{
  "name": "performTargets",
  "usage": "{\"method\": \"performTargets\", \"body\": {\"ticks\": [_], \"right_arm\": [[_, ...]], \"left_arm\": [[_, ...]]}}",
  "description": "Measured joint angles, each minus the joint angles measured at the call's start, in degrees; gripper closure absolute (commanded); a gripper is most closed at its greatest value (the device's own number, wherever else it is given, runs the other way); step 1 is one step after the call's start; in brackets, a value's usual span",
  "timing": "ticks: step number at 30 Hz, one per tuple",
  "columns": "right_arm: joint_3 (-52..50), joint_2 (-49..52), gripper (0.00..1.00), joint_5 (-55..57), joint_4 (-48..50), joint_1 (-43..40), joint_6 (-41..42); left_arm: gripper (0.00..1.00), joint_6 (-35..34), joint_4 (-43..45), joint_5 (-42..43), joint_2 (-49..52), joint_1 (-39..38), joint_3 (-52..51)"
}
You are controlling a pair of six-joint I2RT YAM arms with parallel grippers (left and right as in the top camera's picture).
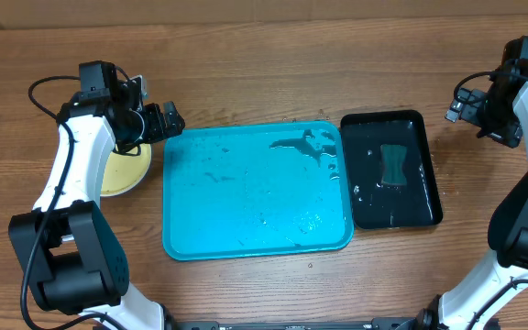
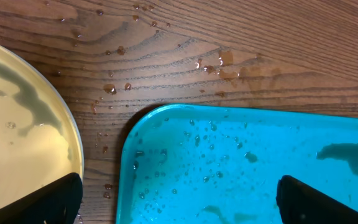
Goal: Clean dirty plates on tray and stack at the side
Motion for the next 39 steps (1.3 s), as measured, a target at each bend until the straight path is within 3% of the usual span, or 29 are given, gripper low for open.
{"method": "performTargets", "body": {"ticks": [26, 30, 39], "right_arm": [[-0.2, -1.4, 0.0, 0.2, 0.2, 1.4, 0.0], [-0.8, -8.8, 0.0, 0.3, 0.2, 6.8, 0.0], [-0.5, -37.1, 0.0, -0.2, 0.6, 22.4, 0.0]], "left_arm": [[0.0, 0.0, 0.0, 0.0, 0.0, 0.0, 0.0], [0.0, 0.0, 0.0, 0.0, 0.0, 0.0, 0.0], [0.0, 0.0, 0.0, 0.0, 0.0, 0.0, 0.0]]}}
